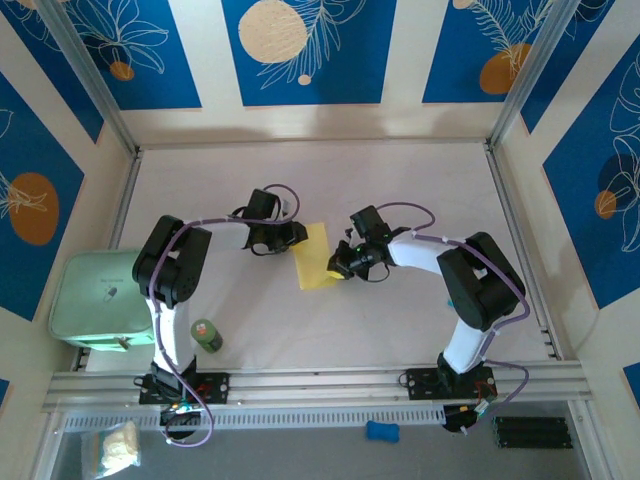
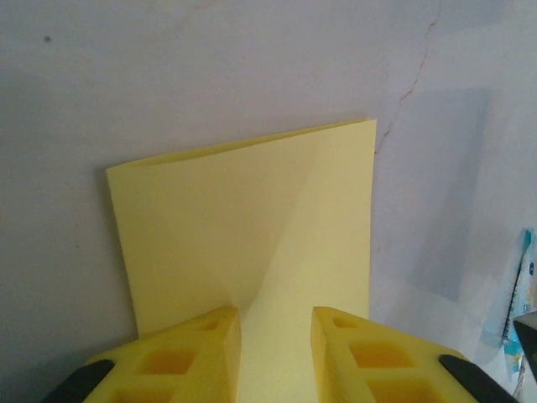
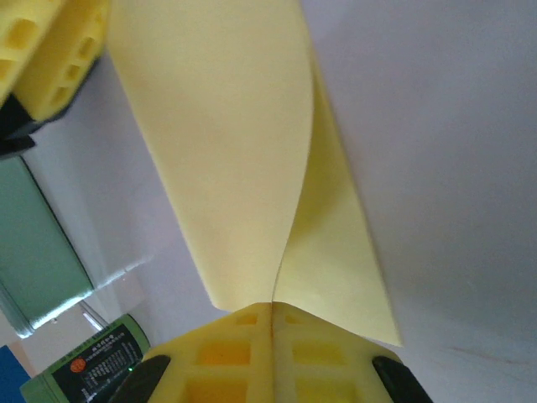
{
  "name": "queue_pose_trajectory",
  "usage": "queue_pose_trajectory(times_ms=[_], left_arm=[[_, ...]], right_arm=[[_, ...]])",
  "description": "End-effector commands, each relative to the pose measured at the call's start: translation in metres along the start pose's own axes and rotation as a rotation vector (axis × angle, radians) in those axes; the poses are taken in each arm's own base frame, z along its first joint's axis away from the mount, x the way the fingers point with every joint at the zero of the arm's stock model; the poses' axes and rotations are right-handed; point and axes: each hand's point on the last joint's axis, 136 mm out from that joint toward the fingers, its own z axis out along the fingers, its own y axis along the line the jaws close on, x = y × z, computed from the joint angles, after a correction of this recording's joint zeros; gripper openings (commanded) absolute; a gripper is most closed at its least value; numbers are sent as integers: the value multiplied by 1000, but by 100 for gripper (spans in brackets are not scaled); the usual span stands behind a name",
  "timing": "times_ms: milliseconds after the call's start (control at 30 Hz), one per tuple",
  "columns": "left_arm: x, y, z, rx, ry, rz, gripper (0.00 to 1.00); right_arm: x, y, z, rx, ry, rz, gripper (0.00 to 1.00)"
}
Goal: Fold a paper plane with a square sheet of paper (pick it up from the middle)
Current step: Fold the triangle a second time at the center of the table.
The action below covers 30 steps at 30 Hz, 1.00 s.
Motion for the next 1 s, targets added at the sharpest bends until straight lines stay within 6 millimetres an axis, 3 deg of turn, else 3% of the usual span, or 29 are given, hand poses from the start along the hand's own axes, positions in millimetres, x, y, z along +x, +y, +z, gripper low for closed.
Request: queue_pose_trajectory(times_ms=[0, 367, 967], left_arm=[[9, 16, 5, -28, 26, -13, 29], [12, 18, 7, -25, 33, -22, 29], [19, 26, 9, -38, 51, -41, 27]], right_arm=[[-6, 19, 0, -30, 5, -47, 0], [-14, 43, 23, -53, 27, -77, 0], [-28, 36, 48, -17, -3, -35, 0]])
